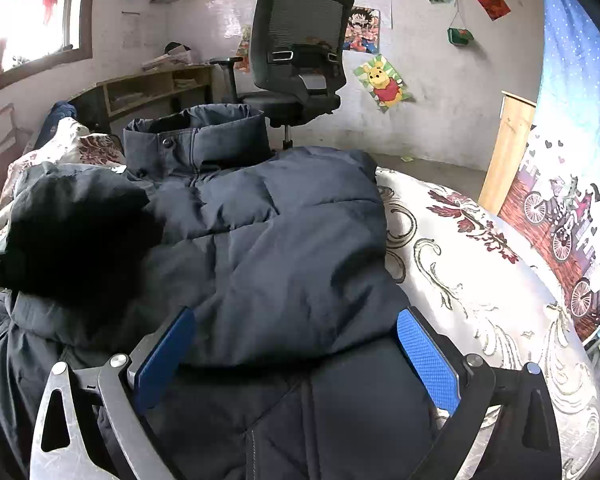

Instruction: Fold large clothes

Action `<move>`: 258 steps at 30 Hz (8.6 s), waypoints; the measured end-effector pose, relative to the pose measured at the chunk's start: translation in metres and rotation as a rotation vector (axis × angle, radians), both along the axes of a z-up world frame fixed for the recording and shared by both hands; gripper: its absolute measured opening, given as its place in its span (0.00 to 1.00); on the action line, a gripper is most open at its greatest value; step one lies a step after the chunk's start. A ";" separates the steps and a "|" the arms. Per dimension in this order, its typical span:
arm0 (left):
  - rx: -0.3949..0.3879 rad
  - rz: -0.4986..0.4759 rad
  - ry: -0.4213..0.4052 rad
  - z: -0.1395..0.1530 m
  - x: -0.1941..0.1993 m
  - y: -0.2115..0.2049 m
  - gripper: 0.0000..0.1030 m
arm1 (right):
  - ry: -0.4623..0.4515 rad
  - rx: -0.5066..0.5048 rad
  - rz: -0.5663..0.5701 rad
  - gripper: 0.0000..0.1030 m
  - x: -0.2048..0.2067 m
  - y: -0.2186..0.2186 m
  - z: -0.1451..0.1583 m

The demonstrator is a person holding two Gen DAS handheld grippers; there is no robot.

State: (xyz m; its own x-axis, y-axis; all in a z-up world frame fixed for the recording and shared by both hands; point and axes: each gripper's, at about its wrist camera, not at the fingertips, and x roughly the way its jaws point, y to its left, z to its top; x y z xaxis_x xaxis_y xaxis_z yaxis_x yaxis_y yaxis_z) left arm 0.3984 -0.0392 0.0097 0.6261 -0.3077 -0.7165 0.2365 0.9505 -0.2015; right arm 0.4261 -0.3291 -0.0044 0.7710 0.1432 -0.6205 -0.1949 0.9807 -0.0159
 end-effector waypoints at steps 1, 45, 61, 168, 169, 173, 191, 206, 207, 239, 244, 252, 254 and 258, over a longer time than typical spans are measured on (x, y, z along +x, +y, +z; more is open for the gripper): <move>0.005 -0.004 0.011 -0.002 -0.002 0.002 0.05 | 0.000 -0.001 -0.001 0.99 0.000 0.000 0.000; 0.272 0.158 0.050 0.009 -0.082 0.055 0.84 | 0.371 0.537 0.112 0.80 0.024 0.003 -0.011; 0.235 0.264 0.023 0.019 -0.067 0.088 0.84 | 0.237 0.485 0.103 0.04 0.013 -0.002 0.036; 0.325 0.029 0.016 0.002 0.279 0.072 0.38 | 0.115 -0.003 0.283 0.07 0.281 0.111 0.056; 0.325 0.027 0.008 0.001 0.277 0.073 0.36 | 0.111 0.009 0.286 0.07 0.278 0.110 0.057; 0.247 0.002 -0.025 0.007 0.262 0.086 0.10 | 0.108 0.037 0.316 0.06 0.265 0.104 0.060; 0.227 -0.245 0.133 -0.058 0.215 0.071 0.06 | 0.301 -0.031 0.425 0.06 0.236 0.092 -0.014; -0.039 -0.100 0.007 0.008 0.215 0.115 0.40 | 0.159 0.263 0.316 0.19 0.243 0.069 0.059; -0.066 -0.073 -0.003 0.012 0.220 0.118 0.40 | 0.161 0.268 0.295 0.19 0.251 0.075 0.060; 0.330 -0.400 0.222 -0.081 0.232 0.038 0.38 | 0.510 -0.095 0.405 0.15 0.268 0.106 -0.042; 0.256 -0.366 0.194 -0.079 0.221 0.054 0.38 | 0.449 -0.092 0.399 0.15 0.258 0.104 -0.041; 0.146 -0.330 0.227 -0.055 0.202 0.098 0.38 | 0.262 0.006 0.488 0.15 0.222 0.127 0.027; 0.128 -0.311 0.242 -0.053 0.204 0.100 0.37 | 0.254 -0.008 0.540 0.15 0.218 0.150 0.034; 0.152 -0.300 0.267 -0.054 0.205 0.102 0.36 | 0.404 -0.138 0.552 0.15 0.226 0.186 0.000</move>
